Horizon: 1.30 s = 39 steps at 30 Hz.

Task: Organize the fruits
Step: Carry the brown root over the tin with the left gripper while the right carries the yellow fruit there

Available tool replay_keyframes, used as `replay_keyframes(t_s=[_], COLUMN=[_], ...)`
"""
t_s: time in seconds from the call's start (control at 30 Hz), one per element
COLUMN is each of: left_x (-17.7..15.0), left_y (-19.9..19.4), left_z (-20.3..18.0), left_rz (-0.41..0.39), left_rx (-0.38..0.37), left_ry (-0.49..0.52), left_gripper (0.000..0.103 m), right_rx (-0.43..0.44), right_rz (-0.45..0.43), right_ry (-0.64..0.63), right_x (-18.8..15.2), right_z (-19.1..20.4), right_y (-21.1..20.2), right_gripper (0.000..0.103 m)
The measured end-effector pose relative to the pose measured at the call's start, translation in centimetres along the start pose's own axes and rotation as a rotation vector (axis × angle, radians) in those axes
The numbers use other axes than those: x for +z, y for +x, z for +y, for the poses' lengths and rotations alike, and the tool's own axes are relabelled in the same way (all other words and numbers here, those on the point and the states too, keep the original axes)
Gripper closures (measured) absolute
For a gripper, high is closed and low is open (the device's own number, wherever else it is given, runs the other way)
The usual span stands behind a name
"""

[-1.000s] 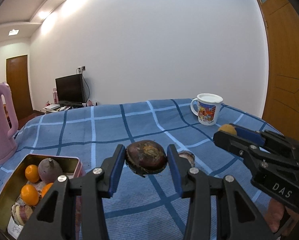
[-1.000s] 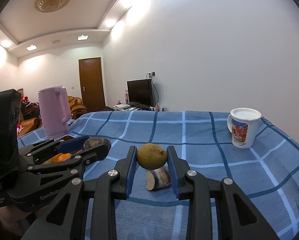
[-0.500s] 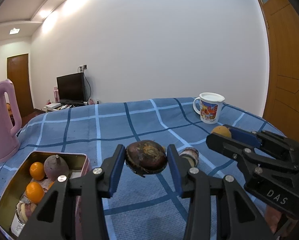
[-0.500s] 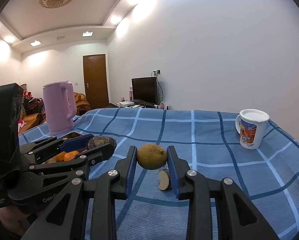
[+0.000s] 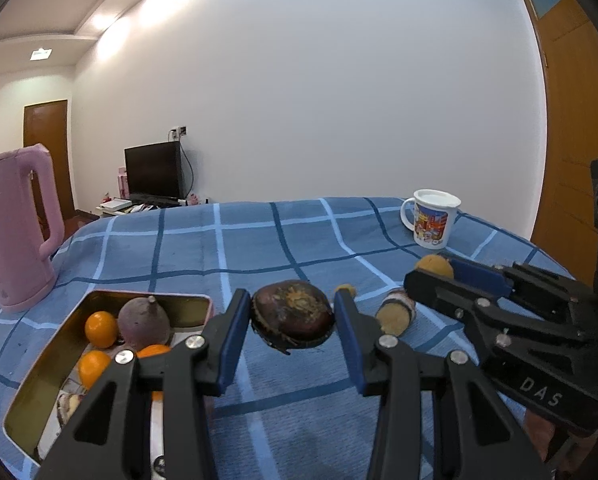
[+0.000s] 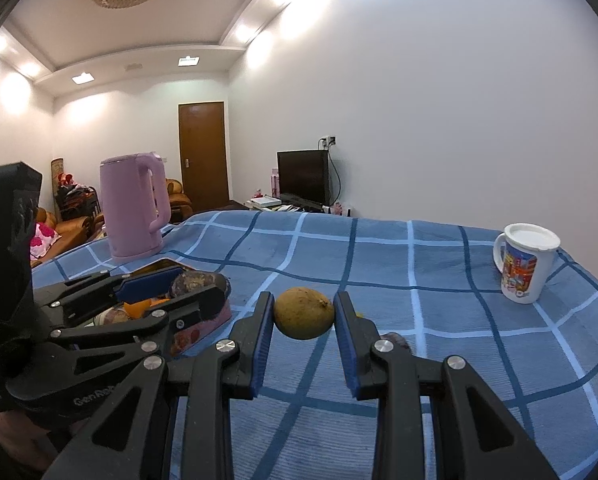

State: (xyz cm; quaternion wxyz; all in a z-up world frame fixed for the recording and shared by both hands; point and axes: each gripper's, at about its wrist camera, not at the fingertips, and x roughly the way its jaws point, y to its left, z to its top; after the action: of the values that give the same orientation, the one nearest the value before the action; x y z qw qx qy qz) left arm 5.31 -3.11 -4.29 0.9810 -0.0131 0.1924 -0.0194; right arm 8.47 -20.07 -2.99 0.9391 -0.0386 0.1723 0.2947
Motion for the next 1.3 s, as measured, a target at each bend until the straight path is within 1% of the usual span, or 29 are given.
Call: replay_keyframes(t_s=[0.6,0.97,1.3], left_x=[-0.1,-0.2,-0.3], left_y=[-2.4,-2.9,-3.9], left_z=[3.3,6.0,7.9], left_rz=[-0.028,-0.014,-0.022], left_rx=[0.058,0.095,0.132], left_ry=[-0.032,-0.066,-0.080], left_gripper=[0.058,0.058,0.058], right_rx=[0.061,0.101,0.131], right_rz=[0.010,0.019,0.024], right_ry=[-0.052,-0.060,-0.089], right_x=[0.9,1.3,1.8], right_z=[4.1,5.8,7.8], right_y=[1.3,2.3,3.0], right_gripper=[0.071,0.071,0.071])
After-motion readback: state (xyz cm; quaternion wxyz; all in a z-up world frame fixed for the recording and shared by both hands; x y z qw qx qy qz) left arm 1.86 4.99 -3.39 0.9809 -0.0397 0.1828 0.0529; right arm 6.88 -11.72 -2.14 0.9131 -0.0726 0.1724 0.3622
